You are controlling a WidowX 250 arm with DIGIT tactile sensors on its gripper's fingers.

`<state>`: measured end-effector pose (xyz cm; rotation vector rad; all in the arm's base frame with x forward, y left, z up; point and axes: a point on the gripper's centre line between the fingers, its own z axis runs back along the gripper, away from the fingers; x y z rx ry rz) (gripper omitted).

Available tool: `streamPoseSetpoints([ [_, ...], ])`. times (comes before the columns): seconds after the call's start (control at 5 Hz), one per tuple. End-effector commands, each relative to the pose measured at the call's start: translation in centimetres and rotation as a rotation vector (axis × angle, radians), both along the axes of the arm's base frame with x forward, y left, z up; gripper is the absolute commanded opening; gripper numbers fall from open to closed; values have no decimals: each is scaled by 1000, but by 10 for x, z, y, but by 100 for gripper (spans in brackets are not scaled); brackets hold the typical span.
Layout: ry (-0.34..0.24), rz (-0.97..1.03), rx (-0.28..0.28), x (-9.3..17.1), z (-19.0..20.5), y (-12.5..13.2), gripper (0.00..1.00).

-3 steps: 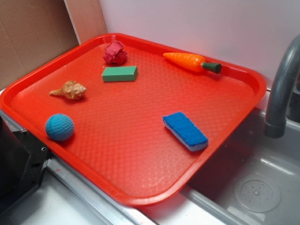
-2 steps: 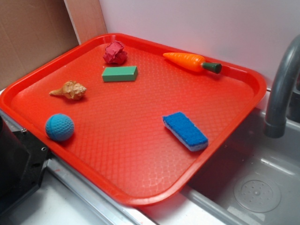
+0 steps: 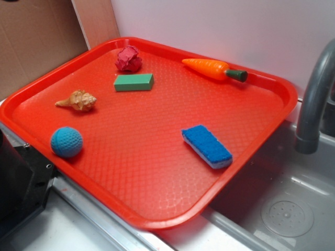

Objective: Grab the shell.

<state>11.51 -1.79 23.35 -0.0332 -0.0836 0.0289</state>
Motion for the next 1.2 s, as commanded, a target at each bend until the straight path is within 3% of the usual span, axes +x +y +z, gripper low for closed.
streamPoseSetpoints([
  [0.0,-9,0,-1,2,3,0,100],
  [0.2,26,-225,-45,19,-19,24,100],
  [0.4,22,-376,-60,45,-38,53,100],
  [0.6,22,-501,-43,60,-66,65,100],
  [0.8,26,-576,45,71,-100,65,100],
  [1.0,57,-660,68,78,-132,67,100],
])
